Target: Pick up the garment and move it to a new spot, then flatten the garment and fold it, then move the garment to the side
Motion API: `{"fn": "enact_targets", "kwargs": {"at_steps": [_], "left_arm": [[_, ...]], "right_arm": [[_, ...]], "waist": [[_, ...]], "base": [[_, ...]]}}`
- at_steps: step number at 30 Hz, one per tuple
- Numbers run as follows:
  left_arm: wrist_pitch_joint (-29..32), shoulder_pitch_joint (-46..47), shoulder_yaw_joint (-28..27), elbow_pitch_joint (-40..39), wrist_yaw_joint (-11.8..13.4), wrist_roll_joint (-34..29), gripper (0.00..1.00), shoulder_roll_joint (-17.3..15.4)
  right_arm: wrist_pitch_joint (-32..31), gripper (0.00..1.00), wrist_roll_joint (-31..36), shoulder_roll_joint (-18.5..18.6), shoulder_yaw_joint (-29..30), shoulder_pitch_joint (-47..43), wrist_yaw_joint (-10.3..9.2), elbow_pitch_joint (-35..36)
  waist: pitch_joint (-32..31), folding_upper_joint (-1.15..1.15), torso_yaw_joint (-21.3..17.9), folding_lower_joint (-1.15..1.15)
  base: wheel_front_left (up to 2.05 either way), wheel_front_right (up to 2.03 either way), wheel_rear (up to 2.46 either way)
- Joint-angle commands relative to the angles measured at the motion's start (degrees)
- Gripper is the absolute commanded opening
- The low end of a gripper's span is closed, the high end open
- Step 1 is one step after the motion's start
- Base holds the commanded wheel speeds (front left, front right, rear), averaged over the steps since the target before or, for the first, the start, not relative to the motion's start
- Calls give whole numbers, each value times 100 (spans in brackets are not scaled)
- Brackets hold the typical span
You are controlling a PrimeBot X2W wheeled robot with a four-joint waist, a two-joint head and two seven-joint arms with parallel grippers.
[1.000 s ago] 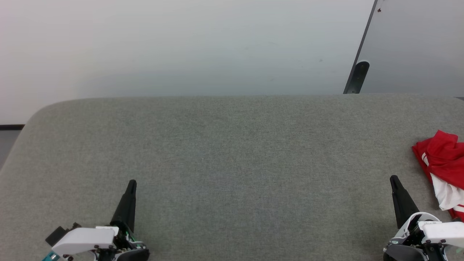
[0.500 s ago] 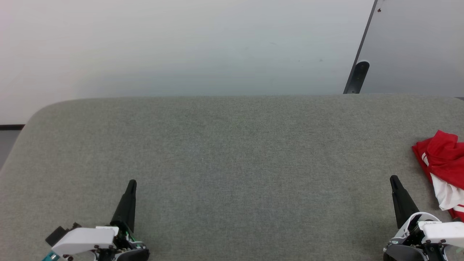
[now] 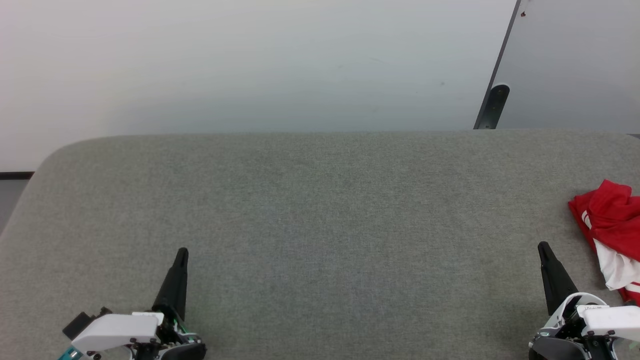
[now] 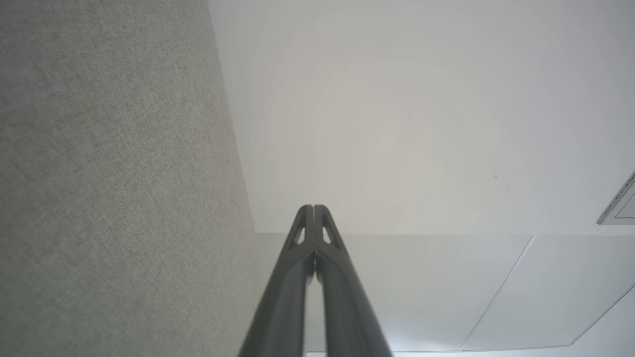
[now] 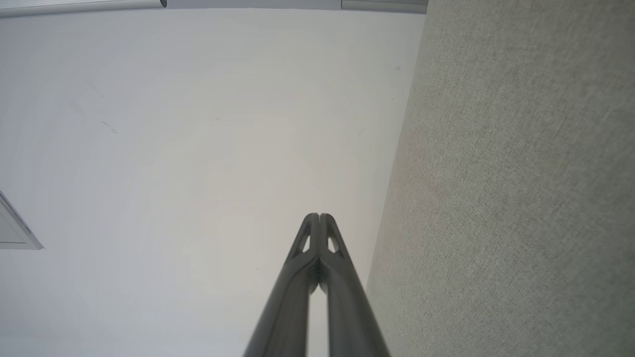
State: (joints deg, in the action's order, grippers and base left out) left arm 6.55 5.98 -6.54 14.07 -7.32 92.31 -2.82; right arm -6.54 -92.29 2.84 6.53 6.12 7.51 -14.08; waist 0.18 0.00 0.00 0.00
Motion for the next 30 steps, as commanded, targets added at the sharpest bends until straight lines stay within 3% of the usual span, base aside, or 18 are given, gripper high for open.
{"fn": "enact_targets", "kwargs": {"at_steps": [1,30], "left_arm": [[14,45,-8,4,-37,19,0,2],[14,45,-7,4,-37,20,0,2]], "right_arm": [[14,0,-23,-12,3,19,-4,-5],[14,0,-24,-12,2,19,-4,-5]], "waist": [[0,0,0,0],[0,0,0,0]], "base": [[0,0,0],[0,0,0]]}}
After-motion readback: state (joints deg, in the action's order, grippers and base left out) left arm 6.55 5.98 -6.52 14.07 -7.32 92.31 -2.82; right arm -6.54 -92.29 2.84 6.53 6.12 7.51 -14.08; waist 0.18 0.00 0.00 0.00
